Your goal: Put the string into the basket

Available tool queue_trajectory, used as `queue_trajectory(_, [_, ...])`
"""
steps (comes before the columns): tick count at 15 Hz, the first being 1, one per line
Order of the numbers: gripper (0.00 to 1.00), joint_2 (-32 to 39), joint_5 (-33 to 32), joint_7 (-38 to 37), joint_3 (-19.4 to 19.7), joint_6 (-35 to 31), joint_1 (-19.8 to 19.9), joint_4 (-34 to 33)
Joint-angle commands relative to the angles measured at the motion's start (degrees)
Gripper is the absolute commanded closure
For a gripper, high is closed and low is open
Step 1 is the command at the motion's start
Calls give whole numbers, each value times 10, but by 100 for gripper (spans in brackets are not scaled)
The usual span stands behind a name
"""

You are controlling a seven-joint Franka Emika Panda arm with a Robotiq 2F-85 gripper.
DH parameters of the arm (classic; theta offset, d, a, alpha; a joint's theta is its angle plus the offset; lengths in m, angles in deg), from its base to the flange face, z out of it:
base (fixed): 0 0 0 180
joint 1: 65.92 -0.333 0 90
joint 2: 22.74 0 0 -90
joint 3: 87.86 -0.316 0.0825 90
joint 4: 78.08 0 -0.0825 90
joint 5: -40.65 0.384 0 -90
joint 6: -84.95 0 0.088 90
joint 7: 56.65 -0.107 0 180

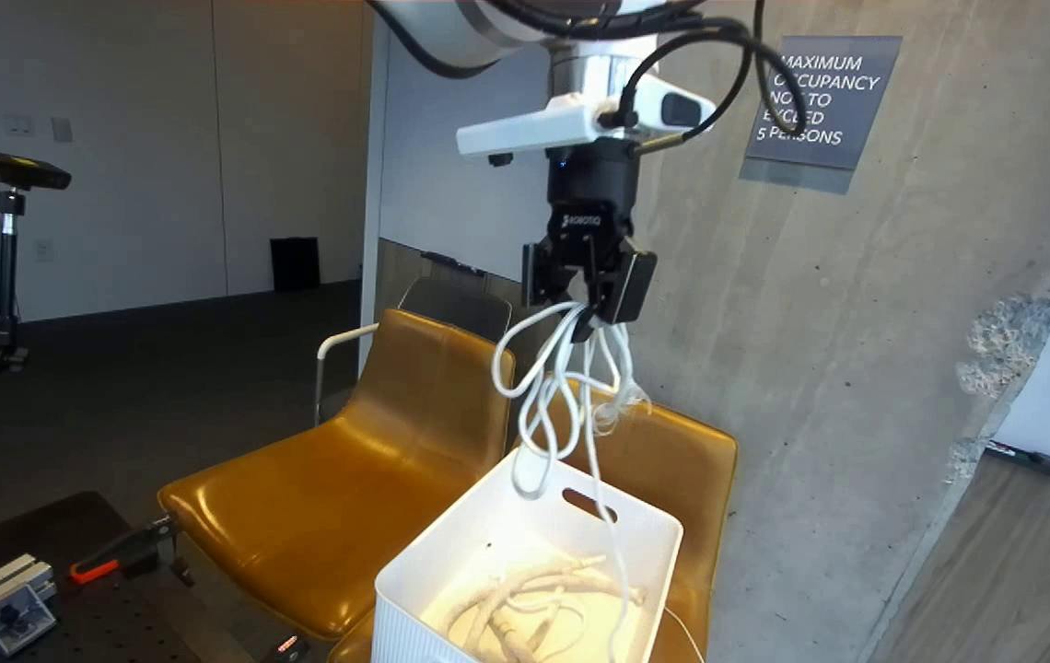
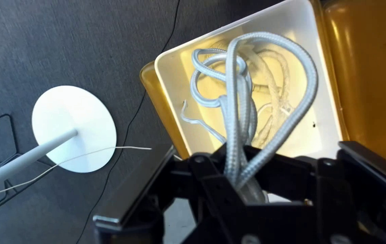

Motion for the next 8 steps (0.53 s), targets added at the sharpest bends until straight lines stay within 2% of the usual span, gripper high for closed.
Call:
queue_trajectory(1, [100, -29, 1, 7, -9, -31, -14, 99])
queue_trajectory(5, [100, -23, 8, 16, -13, -56, -22, 127])
queue_trajectory(8, [100, -26, 8, 19, -28, -103, -38, 136])
